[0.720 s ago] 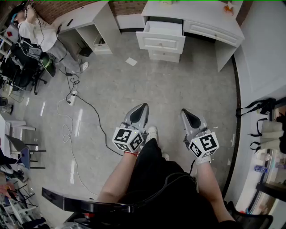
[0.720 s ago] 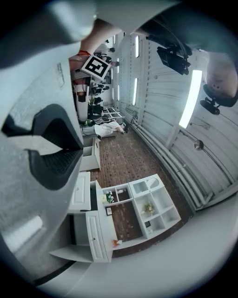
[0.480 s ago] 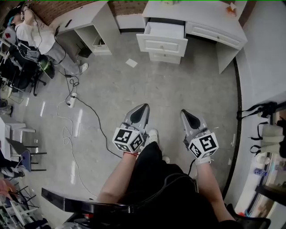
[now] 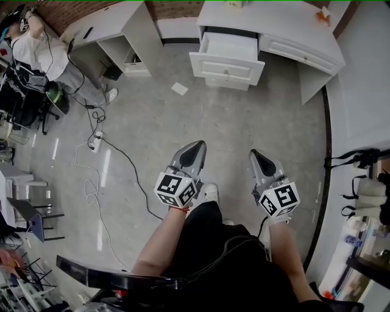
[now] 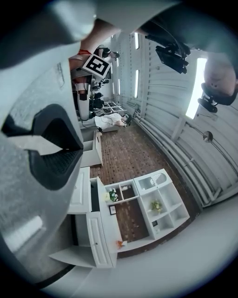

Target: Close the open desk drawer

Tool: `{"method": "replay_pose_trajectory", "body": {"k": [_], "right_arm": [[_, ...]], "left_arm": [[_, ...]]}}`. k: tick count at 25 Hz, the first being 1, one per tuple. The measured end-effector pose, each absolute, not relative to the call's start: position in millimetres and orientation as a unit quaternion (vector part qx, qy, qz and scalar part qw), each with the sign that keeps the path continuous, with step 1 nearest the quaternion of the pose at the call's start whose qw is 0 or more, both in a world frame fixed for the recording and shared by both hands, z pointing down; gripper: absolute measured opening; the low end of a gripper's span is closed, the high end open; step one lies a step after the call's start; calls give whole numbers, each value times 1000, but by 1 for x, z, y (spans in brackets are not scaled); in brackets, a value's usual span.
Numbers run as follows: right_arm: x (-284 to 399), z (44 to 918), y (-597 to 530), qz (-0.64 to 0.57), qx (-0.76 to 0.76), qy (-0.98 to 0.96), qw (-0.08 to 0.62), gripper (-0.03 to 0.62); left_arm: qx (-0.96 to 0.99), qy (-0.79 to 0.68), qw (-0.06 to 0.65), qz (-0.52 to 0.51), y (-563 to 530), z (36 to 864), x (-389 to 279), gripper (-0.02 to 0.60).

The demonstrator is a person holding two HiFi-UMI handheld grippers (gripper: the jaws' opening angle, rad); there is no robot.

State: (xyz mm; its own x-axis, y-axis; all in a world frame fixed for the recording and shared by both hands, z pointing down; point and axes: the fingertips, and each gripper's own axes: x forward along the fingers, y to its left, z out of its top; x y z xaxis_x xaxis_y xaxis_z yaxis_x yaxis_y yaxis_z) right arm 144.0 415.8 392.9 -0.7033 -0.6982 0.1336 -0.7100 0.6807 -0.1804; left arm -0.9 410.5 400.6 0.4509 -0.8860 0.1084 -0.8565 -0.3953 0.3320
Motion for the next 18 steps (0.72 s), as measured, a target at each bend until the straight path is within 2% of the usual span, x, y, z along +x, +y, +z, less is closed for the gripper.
{"method": "replay_pose_trajectory", "body": {"k": [7,18], "right_arm": [[124,392,380,108,410,-905,20,2],[112,408,358,123,414,-901,32,2]], "left_arm": [[846,-507,162,-34,373,403,-29,3],[839,-510,185,-34,353,419,-46,3]]}}
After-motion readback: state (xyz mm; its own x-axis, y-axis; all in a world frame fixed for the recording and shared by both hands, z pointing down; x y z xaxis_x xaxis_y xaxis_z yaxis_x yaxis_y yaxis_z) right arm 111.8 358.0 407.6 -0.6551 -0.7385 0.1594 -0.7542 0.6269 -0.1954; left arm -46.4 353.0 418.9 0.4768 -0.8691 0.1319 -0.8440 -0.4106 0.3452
